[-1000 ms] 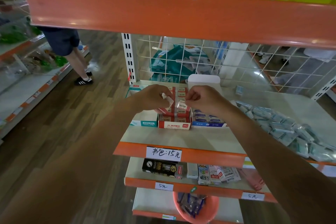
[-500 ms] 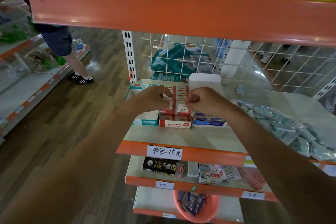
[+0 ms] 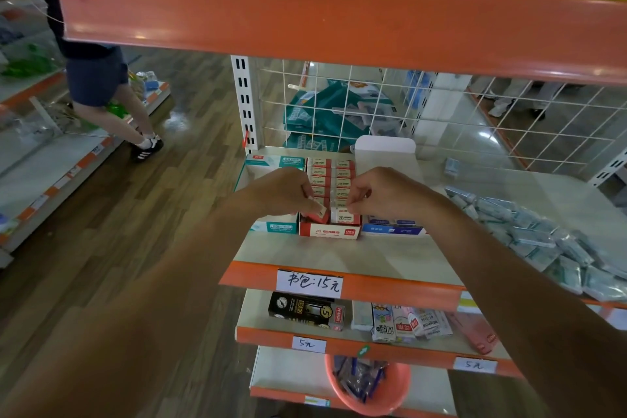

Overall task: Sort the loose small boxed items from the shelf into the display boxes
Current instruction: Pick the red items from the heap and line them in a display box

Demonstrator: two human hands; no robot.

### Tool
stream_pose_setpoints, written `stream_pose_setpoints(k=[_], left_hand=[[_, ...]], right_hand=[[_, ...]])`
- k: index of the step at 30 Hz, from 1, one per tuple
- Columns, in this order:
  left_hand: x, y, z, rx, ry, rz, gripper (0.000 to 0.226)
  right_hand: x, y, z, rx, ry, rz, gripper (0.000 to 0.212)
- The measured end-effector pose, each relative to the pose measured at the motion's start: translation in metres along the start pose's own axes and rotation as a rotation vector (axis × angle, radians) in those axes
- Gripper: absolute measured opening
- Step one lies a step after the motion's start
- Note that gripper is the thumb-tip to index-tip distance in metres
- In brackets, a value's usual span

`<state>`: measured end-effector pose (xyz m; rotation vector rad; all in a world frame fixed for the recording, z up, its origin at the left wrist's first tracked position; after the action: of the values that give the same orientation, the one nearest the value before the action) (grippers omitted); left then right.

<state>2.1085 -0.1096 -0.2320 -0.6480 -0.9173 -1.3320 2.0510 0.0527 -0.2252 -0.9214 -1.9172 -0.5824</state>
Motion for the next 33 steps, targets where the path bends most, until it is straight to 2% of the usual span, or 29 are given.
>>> stream_pose_setpoints(k=[6,13,18,21,23,26,30,33], left_hand=[[0.001,0.003,0.000,-0.075,-0.036,0.037,0.020],[-0.003,0.006,-0.005,-0.052,-0.017,0.080,0.019],[-0.009,0.011,-0.007,-0.063,-0.031,0.146,0.012],[-0.012,0.013,-0.011,-0.082,-0.027,0.193,0.010],[-0.014,0.014,-0.012,-0.104,-0.034,0.236,0.008],[-0.017,0.019,-0.009,-0.147,-0.059,0.309,0.011],[-0.021,0.027,-0.013,-0.260,-0.059,0.406,0.019],[-0.021,0.033,-0.018,-0.341,-0.062,0.413,0.024]], right_hand=[[0.000,0.000,-0.004,0.006,0.051,-0.025,0.005],[-0.001,-0.001,-0.004,0.016,0.082,-0.013,0.005],[-0.007,0.002,-0.002,0.039,0.103,-0.016,0.014],[-0.009,0.003,-0.002,0.079,0.121,0.003,0.003],[-0.011,0.004,-0.002,0.099,0.138,0.023,0.008],[-0.013,0.006,0.000,0.121,0.158,0.087,0.002],[-0.016,0.013,0.003,0.178,0.126,0.190,0.011],[-0.021,0.019,0.008,0.202,0.100,0.217,0.019]])
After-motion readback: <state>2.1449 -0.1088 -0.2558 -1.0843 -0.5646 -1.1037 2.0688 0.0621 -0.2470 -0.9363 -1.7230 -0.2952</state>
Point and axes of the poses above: each hand's wrist, its own y-axis away from the middle knuckle, its own x-axis out of the back of the hand, z = x × y, the point moved 4 cm from there along -y, towards the middle knuckle, and after that the axes turned 11 degrees about z, right-handed, at the moved point
